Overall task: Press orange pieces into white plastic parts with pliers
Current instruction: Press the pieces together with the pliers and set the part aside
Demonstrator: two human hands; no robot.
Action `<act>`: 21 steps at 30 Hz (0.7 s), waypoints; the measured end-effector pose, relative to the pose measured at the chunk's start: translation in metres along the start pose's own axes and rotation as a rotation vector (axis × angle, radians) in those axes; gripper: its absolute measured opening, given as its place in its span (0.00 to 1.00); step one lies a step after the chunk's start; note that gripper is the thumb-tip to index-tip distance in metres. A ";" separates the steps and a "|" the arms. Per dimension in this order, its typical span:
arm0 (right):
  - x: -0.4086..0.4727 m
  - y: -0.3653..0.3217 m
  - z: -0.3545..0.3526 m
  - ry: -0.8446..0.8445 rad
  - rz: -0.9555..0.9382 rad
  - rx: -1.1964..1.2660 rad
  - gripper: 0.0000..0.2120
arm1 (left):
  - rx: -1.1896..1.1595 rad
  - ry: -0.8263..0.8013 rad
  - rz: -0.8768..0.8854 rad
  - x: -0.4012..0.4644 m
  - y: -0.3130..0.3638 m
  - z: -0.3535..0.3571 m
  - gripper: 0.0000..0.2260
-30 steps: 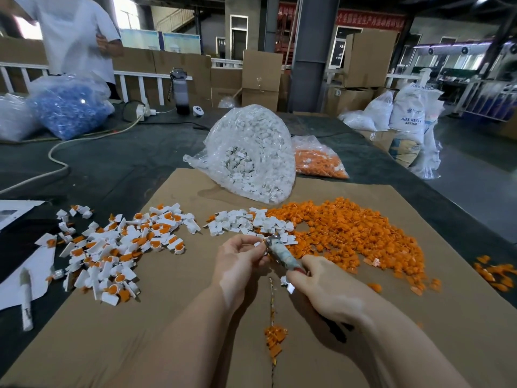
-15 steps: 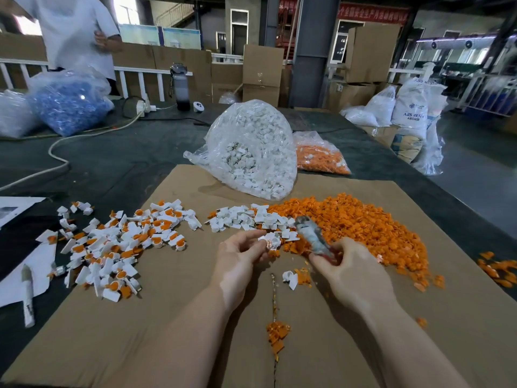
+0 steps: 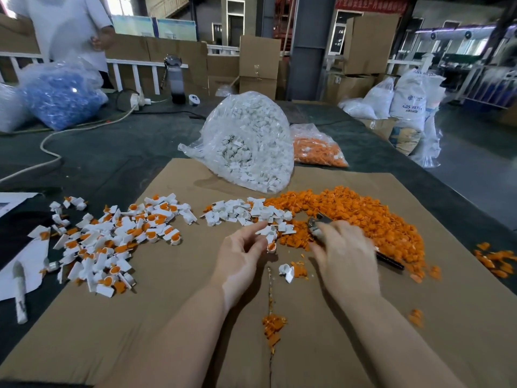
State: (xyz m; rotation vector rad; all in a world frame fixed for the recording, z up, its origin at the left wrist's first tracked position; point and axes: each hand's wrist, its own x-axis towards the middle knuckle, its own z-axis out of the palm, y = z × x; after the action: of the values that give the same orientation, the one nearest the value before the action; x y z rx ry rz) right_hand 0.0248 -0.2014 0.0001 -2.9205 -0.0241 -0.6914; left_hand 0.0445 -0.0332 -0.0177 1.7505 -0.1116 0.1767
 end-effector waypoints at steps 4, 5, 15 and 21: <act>-0.011 -0.030 0.011 0.136 -0.197 0.415 0.11 | -0.086 -0.046 -0.004 -0.003 0.001 0.002 0.14; -0.013 -0.033 0.013 0.131 -0.195 0.469 0.09 | -0.073 -0.052 -0.003 -0.002 0.001 0.001 0.14; -0.017 -0.034 0.018 0.151 -0.134 0.534 0.03 | -0.049 -0.106 -0.030 -0.004 0.004 -0.002 0.17; -0.018 -0.036 0.017 0.139 -0.189 0.498 0.03 | -0.127 -0.126 -0.080 -0.005 0.006 -0.002 0.17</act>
State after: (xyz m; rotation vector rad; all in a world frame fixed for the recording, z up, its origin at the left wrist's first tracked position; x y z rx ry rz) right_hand 0.0151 -0.1634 -0.0183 -2.4081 -0.4007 -0.7822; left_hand 0.0381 -0.0321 -0.0125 1.6357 -0.1418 0.0005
